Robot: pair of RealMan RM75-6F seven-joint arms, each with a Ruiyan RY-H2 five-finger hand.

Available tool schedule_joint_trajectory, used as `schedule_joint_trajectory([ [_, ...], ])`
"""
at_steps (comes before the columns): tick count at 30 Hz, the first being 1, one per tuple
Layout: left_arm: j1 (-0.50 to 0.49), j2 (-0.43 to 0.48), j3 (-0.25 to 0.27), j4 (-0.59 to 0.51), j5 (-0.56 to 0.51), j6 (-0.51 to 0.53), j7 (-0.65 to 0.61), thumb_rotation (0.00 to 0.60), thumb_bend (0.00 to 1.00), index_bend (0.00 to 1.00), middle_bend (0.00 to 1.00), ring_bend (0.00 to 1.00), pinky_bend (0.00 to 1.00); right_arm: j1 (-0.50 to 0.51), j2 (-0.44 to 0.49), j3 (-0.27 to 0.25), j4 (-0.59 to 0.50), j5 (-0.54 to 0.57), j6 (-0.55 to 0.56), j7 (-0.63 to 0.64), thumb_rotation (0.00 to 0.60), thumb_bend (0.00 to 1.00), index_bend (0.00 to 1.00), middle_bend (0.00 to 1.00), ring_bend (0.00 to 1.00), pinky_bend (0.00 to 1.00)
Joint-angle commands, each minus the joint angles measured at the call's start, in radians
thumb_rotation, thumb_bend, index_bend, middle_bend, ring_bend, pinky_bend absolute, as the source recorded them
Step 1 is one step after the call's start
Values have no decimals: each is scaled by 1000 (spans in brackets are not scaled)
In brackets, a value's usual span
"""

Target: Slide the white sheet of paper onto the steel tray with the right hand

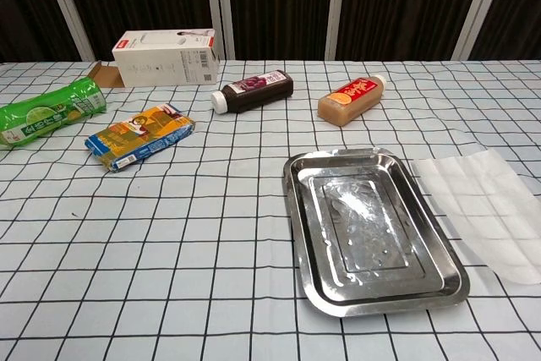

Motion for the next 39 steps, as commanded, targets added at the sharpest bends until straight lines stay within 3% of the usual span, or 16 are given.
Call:
schedule_joint_trajectory([
  [1,0,0,0,0,0,0,0,600,0,0,0,0,0,0,0,0,0,0,0,0,600,394,0,0,0,0],
  [15,-1,-2,-1,2,1,0,-1,600,0,0,0,0,0,12,-5,-20,-6,-39,-19,-3,600,394,0,0,0,0],
  [31,0,-1,1,0,5,2,-1,600,0,0,0,0,0,73,-160,-22,-32,51,-166,-242,600,394,0,0,0,0],
  [39,-1,1,1,0,3,-2,-8,600,0,0,0,0,0,94,-243,-10,59,113,-205,-321,600,394,0,0,0,0],
])
